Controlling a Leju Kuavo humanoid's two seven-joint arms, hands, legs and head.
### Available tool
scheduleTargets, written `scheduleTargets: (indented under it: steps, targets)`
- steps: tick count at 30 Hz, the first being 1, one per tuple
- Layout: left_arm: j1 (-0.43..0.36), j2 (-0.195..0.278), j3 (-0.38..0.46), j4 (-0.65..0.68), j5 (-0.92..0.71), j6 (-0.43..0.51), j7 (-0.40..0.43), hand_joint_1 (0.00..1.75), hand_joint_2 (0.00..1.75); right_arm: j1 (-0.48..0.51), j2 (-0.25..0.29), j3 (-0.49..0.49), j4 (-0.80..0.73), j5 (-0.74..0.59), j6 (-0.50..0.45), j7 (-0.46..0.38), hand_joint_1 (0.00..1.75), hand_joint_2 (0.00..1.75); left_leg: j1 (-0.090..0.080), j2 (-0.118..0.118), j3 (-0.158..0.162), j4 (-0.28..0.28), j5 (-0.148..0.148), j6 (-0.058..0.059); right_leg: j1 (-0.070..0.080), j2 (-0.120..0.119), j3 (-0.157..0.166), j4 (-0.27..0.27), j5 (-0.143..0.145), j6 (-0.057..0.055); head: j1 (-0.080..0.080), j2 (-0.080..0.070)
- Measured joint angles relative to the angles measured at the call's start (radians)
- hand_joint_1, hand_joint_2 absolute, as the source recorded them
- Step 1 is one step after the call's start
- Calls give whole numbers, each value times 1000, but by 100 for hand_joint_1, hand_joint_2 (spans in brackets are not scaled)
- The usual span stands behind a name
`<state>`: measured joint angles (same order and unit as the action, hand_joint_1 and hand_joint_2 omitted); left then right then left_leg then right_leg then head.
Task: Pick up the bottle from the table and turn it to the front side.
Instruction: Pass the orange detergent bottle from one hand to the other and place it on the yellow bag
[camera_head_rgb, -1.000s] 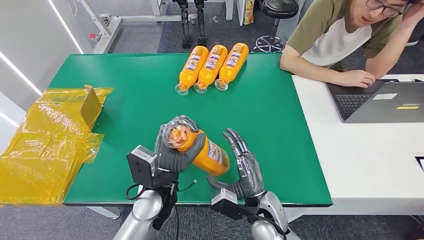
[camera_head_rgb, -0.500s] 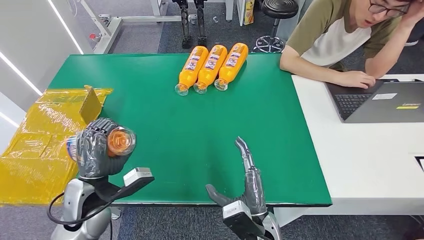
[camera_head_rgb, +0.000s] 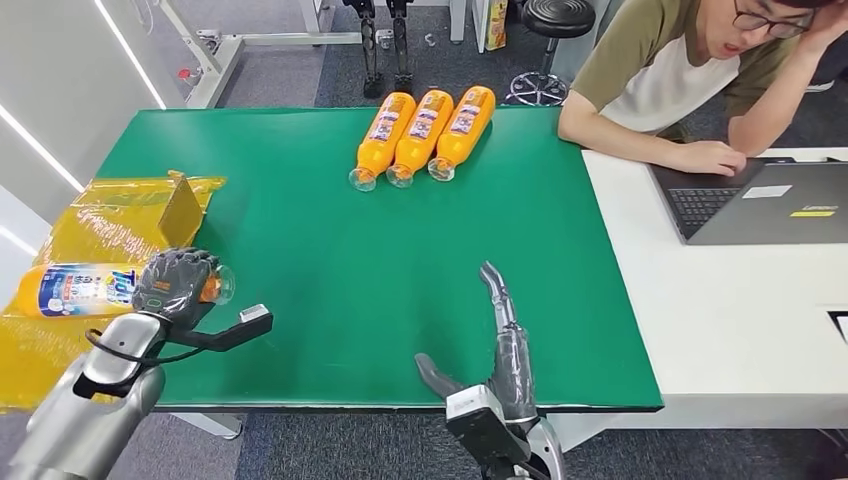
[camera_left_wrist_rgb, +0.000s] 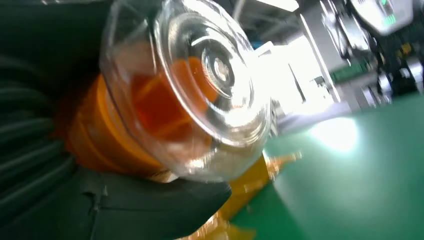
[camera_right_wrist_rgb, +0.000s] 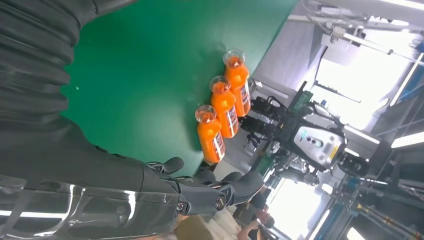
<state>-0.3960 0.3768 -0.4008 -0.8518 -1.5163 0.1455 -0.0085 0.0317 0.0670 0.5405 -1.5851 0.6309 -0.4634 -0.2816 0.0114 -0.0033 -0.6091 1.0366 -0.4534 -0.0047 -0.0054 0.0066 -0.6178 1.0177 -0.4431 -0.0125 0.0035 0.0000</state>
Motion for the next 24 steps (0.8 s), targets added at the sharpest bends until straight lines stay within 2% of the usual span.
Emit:
scheduleTargets:
  steps: [4,6,11,15,16,19,20,21,24]
  targets:
    - [-110,-17,-53,224,-13,-35,-89,175,175,7,12,-24,-13,2,-6,-3,0,175,0,0,-1,0,0,0,0,1,-1,0,0,0,0,0]
    - [-145,-28,-78,287,-25,-34,-114,175,175,6,14,-31,-14,2,-8,-7,0,175,0,0,-1,0,0,0,0,2,-1,0,0,0,0,0]
    - [-198,-50,-135,384,-40,-18,-183,175,175,3,20,-41,-16,9,-4,-17,0,175,0,1,-1,0,0,0,0,2,-1,0,0,0,0,0]
    - [-217,-73,-155,433,-26,-15,-187,171,175,-5,26,-45,-12,18,-4,-19,0,175,0,1,-1,0,0,0,0,2,-1,0,0,0,0,0]
    - [-221,-81,-155,443,-16,-15,-181,163,175,-7,27,-47,-10,18,-5,-19,0,175,0,1,-1,0,0,0,0,2,-1,0,0,0,0,0]
    - [-225,-105,-155,466,15,-17,-163,47,175,-12,28,-49,-4,18,-8,-19,0,175,0,1,-1,0,0,0,0,2,-1,0,0,0,0,0]
    - [-224,-112,-155,472,26,-18,-157,13,175,-13,29,-49,-1,18,-9,-19,0,175,0,1,-1,0,0,0,0,2,-1,0,0,0,0,0]
    - [-224,-119,-154,478,42,-23,-153,4,175,-14,29,-49,1,18,-10,-19,0,175,0,1,-1,0,0,0,0,2,-1,0,0,0,0,0]
    - [-226,-142,-142,491,91,-50,-150,0,175,-19,30,-51,6,18,-14,-19,0,175,0,0,-1,0,0,0,0,1,-1,0,0,0,0,0]
